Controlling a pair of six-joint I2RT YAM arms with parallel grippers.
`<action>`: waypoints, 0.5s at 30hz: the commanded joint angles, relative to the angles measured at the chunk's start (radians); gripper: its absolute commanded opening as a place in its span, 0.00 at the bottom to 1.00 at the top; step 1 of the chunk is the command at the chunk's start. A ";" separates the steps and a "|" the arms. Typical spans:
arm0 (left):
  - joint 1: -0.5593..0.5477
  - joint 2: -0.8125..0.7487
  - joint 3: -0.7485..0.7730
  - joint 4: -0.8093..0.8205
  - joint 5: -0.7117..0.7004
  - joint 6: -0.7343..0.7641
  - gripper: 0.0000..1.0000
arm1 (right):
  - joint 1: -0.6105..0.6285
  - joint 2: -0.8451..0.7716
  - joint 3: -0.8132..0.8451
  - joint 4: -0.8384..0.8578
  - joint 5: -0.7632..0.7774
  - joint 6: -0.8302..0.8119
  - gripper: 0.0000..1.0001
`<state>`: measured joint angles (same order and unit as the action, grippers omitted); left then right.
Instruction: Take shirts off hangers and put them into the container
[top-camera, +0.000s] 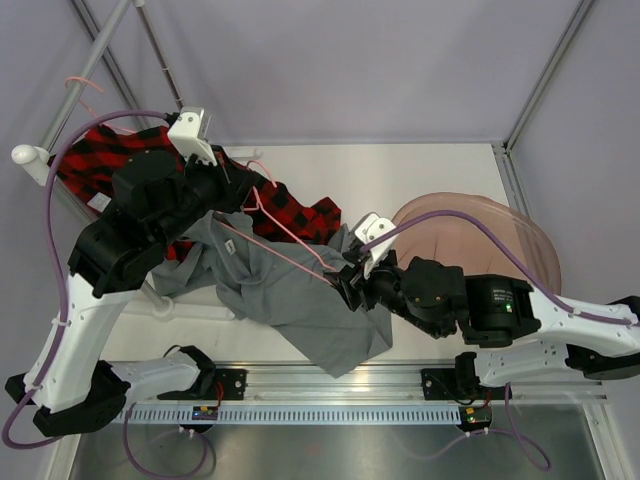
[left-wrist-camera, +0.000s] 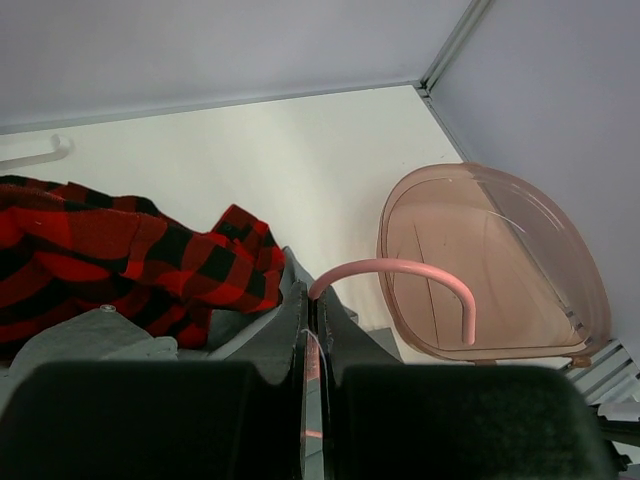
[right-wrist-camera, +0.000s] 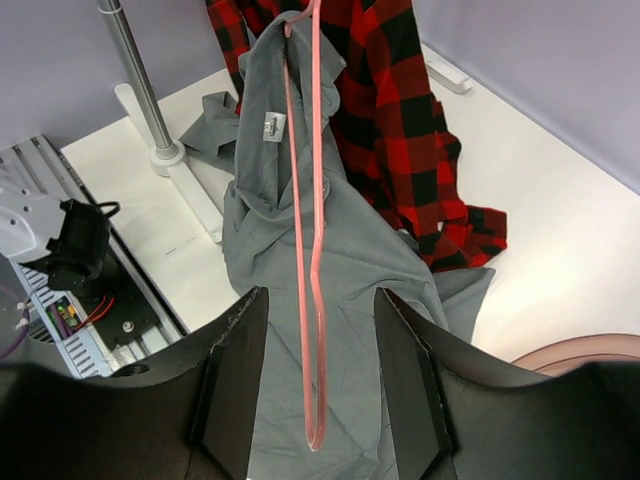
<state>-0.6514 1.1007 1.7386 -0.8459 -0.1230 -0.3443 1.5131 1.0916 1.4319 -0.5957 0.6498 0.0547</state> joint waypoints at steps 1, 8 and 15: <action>-0.007 0.008 0.049 0.031 -0.020 0.028 0.00 | 0.004 -0.047 -0.011 0.002 -0.035 -0.012 0.54; -0.007 0.011 0.050 0.042 -0.015 0.027 0.00 | 0.006 -0.108 -0.106 0.002 -0.067 0.027 0.50; -0.007 0.016 0.079 0.027 -0.015 0.030 0.00 | 0.006 -0.122 -0.175 0.040 -0.095 0.060 0.50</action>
<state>-0.6540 1.1183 1.7653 -0.8547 -0.1246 -0.3389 1.5131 0.9730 1.2716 -0.5941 0.5816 0.0998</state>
